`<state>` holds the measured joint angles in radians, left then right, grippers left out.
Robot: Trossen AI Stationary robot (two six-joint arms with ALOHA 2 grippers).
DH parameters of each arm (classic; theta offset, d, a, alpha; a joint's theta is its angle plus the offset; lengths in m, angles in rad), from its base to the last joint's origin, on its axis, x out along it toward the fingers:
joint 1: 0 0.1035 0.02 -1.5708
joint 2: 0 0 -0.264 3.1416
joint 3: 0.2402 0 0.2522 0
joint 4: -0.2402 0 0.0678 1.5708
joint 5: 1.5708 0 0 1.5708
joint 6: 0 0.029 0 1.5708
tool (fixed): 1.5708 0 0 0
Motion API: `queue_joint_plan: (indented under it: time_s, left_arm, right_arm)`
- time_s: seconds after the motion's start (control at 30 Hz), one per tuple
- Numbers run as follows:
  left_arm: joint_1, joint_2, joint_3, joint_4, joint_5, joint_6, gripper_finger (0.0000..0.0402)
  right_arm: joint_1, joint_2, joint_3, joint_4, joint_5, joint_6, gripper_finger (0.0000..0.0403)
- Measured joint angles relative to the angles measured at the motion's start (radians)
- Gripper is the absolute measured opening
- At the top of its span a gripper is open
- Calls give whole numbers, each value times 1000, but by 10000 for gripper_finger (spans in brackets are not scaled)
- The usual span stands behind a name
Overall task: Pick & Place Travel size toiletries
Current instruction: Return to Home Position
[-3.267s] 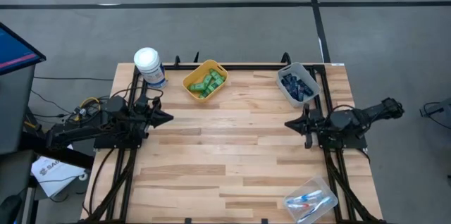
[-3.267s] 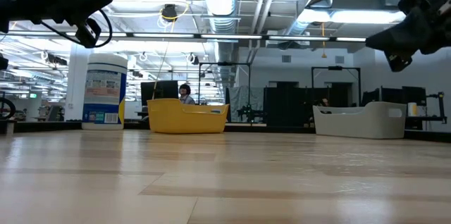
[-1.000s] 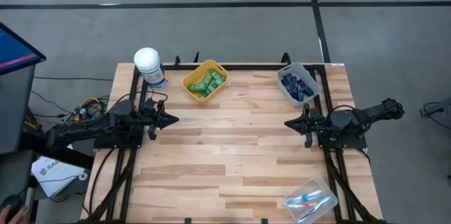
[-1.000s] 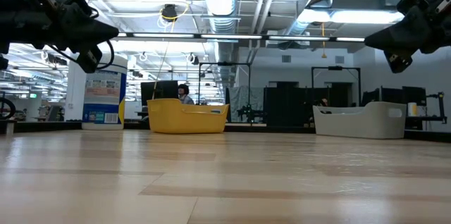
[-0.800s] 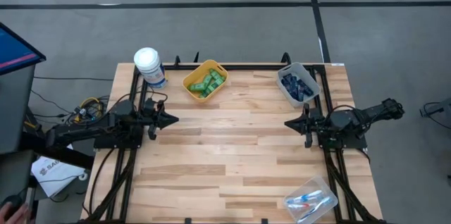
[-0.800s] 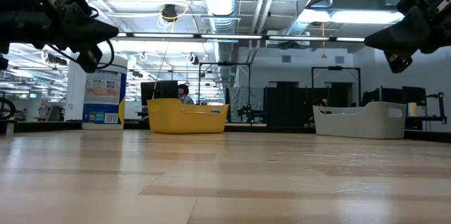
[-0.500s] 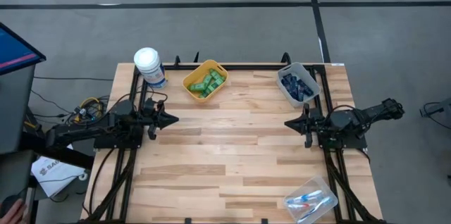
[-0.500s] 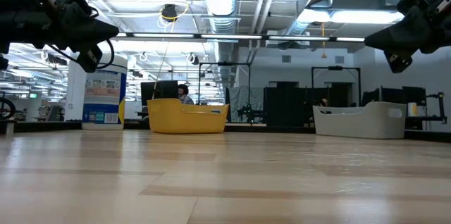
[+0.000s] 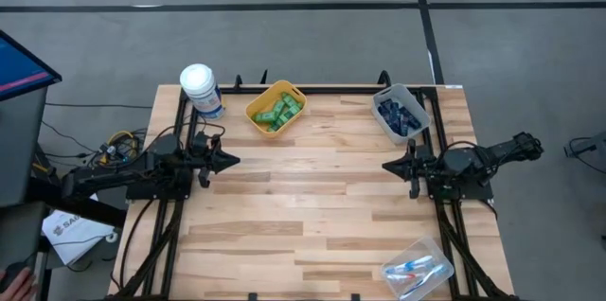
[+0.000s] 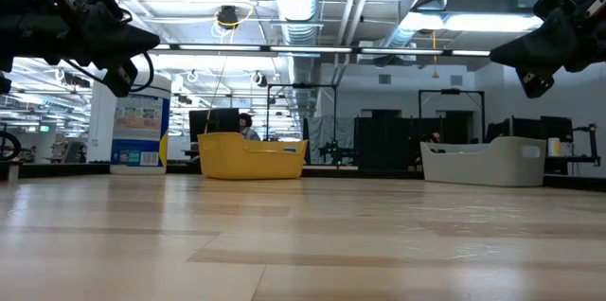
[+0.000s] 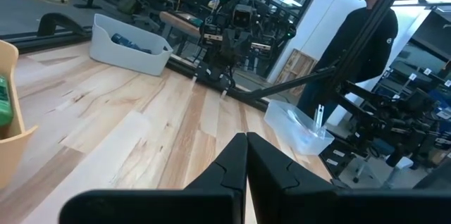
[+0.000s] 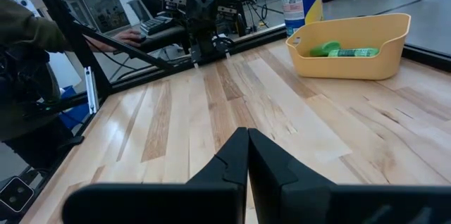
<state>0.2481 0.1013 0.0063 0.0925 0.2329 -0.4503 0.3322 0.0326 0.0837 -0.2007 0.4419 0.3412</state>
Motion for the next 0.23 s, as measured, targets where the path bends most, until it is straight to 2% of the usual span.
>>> queue_joint_plan:
  time_s: [0.23]
  left_arm:
    - [0,0,0,4,0,0,1]
  right_arm:
    - [0,0,0,0,0,0,0]
